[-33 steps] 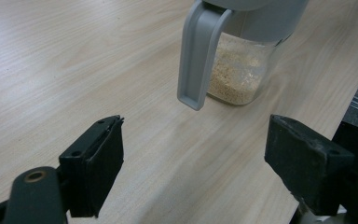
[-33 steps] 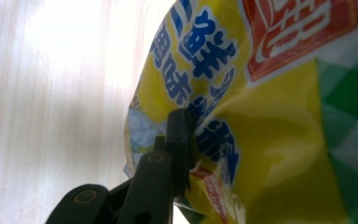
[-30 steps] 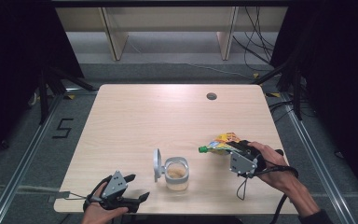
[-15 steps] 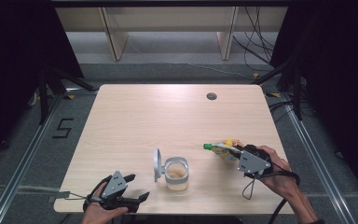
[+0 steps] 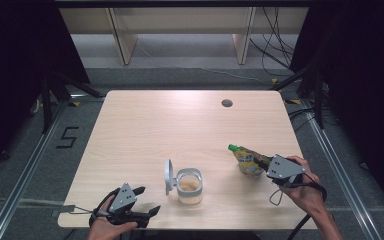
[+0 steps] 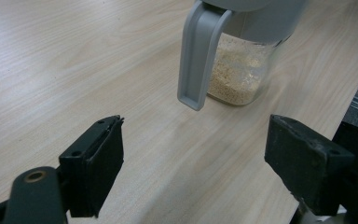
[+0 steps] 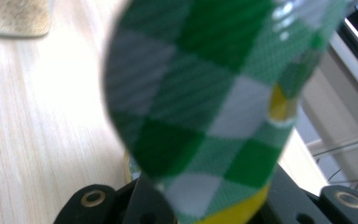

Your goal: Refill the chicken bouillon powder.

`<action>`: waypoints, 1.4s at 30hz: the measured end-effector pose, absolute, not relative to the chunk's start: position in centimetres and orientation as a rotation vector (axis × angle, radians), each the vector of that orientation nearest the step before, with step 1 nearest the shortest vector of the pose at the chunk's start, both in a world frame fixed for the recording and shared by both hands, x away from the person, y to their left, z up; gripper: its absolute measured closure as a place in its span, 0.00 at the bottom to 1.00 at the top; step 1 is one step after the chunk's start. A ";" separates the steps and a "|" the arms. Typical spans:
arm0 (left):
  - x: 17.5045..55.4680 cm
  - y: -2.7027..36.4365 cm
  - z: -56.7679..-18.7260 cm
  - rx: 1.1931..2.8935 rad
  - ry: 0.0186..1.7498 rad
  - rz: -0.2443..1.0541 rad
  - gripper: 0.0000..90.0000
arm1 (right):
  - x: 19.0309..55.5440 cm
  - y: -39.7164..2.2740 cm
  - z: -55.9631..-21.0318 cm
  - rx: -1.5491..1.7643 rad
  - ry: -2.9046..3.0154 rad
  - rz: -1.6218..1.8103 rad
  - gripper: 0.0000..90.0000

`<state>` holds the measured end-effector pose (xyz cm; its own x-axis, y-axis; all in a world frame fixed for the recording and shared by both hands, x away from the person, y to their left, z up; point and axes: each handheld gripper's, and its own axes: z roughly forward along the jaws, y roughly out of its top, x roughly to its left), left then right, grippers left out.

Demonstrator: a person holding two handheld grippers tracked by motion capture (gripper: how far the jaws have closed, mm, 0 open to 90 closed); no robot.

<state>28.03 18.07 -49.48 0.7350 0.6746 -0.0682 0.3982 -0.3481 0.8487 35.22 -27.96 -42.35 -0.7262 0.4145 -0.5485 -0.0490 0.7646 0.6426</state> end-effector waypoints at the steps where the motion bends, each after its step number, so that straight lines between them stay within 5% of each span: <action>1: 28.0 18.1 -49.5 1.982 0.816 0.366 0.21 | 35.4 -28.2 -42.4 0.303 2.249 0.860 0.91; 26: 28.1 18.3 -49.4 2.009 0.806 0.388 0.21 | 36.9 -31.3 -43.5 0.709 2.154 1.080 0.86; 31: 28.1 18.2 -49.4 1.997 0.796 0.383 0.21 | 36.9 -31.5 -43.2 0.727 2.132 1.111 0.79; 42: 28.1 18.2 -49.3 1.980 0.797 0.388 0.21 | 35.1 -31.6 -42.5 0.907 2.044 1.201 0.46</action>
<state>28.09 18.15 -49.33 0.7388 0.6722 -0.0482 0.3767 -0.3527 0.8566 35.08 -31.57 -42.45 -0.5904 0.7933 -0.1484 0.2565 0.3588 0.8975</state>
